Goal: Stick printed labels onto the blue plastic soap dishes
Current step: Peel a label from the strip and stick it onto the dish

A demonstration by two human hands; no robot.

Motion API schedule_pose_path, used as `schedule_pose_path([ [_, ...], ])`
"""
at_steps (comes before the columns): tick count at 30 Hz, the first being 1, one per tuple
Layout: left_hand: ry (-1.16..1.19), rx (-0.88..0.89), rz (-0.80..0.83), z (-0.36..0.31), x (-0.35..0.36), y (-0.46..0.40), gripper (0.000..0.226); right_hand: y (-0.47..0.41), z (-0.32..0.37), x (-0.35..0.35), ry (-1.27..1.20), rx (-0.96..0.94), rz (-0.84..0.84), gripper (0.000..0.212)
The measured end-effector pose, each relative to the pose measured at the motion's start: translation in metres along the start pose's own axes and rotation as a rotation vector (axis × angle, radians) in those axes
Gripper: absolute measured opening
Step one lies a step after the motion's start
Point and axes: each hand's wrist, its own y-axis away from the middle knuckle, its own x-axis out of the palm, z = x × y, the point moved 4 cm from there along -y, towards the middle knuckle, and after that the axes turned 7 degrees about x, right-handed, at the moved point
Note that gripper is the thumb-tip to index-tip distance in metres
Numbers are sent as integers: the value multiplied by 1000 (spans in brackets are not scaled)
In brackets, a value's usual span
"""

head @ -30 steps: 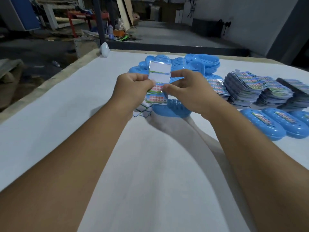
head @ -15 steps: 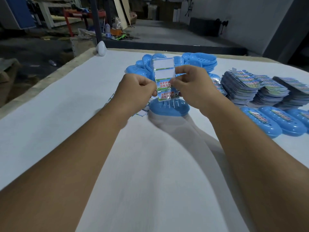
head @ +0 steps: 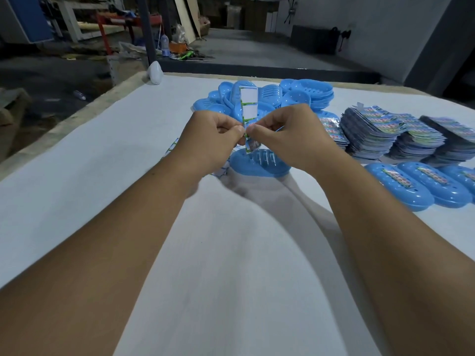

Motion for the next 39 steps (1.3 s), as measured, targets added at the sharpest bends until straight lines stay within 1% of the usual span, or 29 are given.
schedule_pose_path([
  [4,-7,3,6,-1,1,0,22,1,1,1,-31,-8,23,25],
  [7,-5,-8,-2,1,2,0,19,1,2,1,-32,5,17,23],
  [10,-7,-30,-33,5,3,-1,20,0,1,-1,-11,21,7,20],
  [14,-38,-61,-83,10,2,-2,16,-1,0,0,1,32,3,21],
  [19,-229,-31,-149,9,-3,-2,14,-3,-5,1,-20,82,24,28],
  [24,-425,11,-155,8,-10,-3,19,-5,-9,-1,0,110,13,35],
  [30,-485,-49,-182,14,-16,-5,23,-6,-13,-5,38,152,-29,34],
  [36,-518,-136,-166,22,-21,-9,20,-7,-16,-9,32,223,-78,38],
  [39,-614,-164,-162,25,-25,-12,22,-7,-17,-11,37,249,-96,39],
])
